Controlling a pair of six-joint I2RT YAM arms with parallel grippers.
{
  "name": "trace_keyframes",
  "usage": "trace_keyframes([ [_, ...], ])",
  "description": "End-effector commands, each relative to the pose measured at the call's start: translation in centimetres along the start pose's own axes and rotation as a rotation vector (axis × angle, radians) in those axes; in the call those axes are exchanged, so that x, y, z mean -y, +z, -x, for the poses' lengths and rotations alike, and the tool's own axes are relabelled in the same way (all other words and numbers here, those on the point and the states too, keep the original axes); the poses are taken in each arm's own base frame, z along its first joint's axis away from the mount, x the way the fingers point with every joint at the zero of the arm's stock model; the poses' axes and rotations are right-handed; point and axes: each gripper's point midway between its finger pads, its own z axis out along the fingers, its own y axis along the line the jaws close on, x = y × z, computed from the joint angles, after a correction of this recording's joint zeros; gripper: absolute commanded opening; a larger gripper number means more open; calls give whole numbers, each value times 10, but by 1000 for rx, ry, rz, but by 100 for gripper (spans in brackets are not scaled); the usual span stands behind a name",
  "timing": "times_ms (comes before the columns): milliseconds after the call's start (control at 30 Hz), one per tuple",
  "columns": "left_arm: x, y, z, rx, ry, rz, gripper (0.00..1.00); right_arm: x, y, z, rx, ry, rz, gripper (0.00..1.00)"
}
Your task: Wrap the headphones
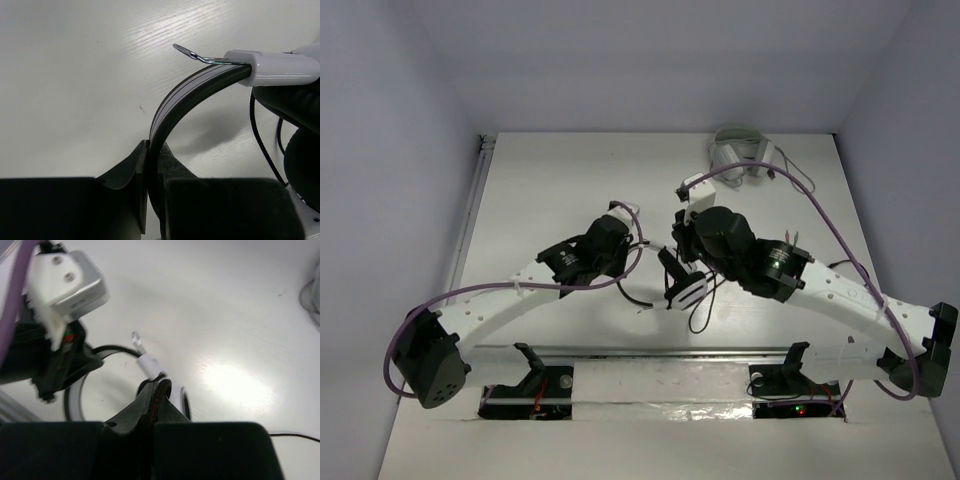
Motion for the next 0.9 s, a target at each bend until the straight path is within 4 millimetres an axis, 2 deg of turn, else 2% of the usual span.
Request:
trace_keyframes([
  [0,18,-15,-4,-19,63,-104,0,16,12,17,59,-2,-58,0],
  [133,33,-17,-13,-60,112,-167,0,18,21,26,68,-9,-54,0],
  [233,36,-17,-12,-73,126,-166,0,22,25,34,82,0,-62,0],
  [300,47,-20,-9,-71,139,-209,0,28,29,36,83,7,-66,0],
  [433,69,-35,7,-22,162,-340,0,43,40,28,70,27,-97,0],
  [467,80,-43,11,-13,172,-404,0,42,44,21,54,33,-83,0],
  [567,88,-56,29,41,180,-452,0,47,50,15,46,55,-84,0],
  [667,94,-56,26,6,189,-479,0,31,46,23,63,79,26,0],
  [733,90,-44,17,-39,199,-443,0,27,41,32,84,85,52,0],
  [800,93,-43,13,-44,211,-471,0,35,41,33,88,87,26,0],
  [867,101,-51,16,-9,224,-531,0,43,45,28,73,100,8,0],
])
